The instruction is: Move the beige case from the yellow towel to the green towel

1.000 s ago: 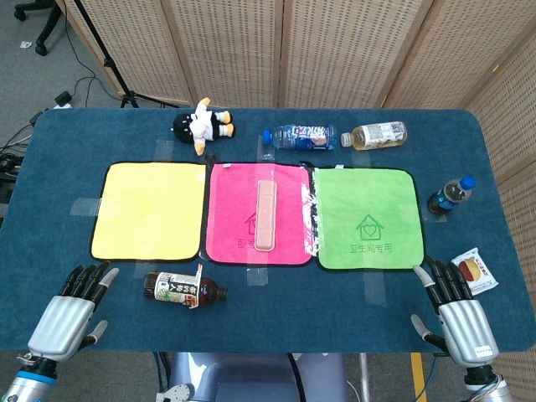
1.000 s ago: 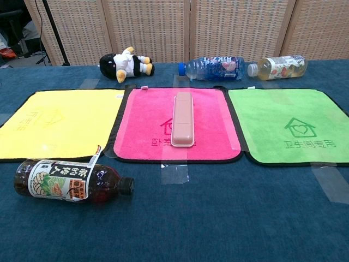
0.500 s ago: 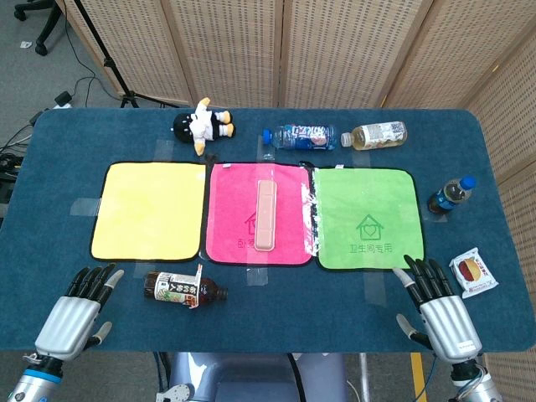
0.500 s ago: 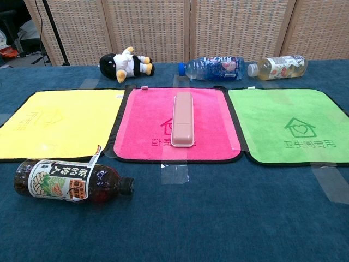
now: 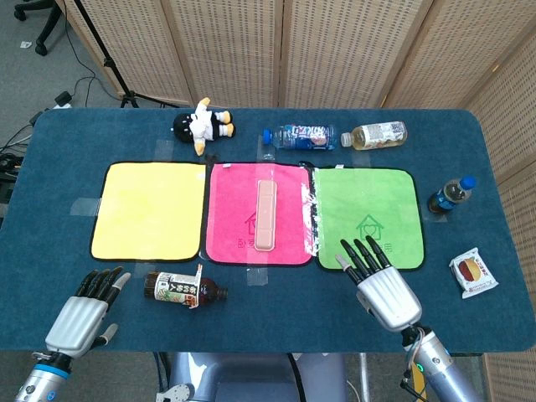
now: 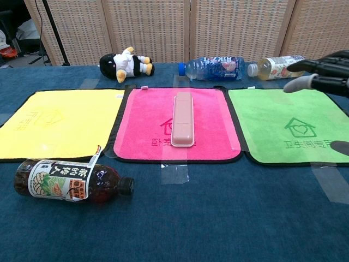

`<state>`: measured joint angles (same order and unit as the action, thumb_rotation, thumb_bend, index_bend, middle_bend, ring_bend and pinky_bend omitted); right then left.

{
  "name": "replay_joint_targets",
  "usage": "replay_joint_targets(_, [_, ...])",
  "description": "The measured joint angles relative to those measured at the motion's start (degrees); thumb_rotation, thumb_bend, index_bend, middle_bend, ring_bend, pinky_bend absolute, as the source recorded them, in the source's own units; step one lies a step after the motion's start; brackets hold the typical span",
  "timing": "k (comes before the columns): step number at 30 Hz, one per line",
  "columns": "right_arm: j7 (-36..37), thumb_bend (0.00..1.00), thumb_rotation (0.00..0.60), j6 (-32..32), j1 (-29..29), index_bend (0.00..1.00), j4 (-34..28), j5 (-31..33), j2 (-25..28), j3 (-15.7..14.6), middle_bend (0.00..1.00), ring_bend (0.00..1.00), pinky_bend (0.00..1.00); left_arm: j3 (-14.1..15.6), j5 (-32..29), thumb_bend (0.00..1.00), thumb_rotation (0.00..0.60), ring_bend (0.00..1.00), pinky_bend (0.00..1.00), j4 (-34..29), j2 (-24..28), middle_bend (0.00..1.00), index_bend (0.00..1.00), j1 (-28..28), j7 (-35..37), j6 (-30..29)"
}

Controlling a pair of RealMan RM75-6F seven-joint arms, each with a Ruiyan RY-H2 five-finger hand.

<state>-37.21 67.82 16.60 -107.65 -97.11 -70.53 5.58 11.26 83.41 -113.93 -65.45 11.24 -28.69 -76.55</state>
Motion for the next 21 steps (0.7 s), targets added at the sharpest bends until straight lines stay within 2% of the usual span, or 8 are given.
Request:
replay_joint_targets(10, [-14.6,0.36,0.600,-10.3,11.0,0.13,0.3,11.7,-7.7,6.7,0.02,0.00,0.00,-1.9,-1.6,0.31,0.600,0.00,0.02,2.1,-0.8,0.00,0.00,0.3,2.9,2.0])
replay_joint_targets(16, [-21.2,0.37,0.600,-13.6,17.0,0.13,3.1,17.6,-12.4,9.0,0.02,0.00,0.00,-2.4,-0.7,0.31,0.600,0.00,0.02,2.9,-0.5,0.00,0.00,0.2,5.0,2.5])
replay_joint_targets(19, [-24.2,0.41,0.600,-15.1,20.0,0.13,4.7,20.2,-14.2,9.7,0.02,0.00,0.00,-2.7,-0.8,0.30,0.600,0.00,0.02,3.3,-0.4,0.00,0.00,0.3,6.0,3.0])
replay_joint_targets(21, [-26.2,0.48,0.600,-16.0,21.9,0.13,5.9,21.6,-15.1,9.9,0.02,0.00,0.00,-3.0,-1.2,0.31,0.600,0.00,0.02,3.7,-0.3,0.00,0.00,0.4,6.7,3.5])
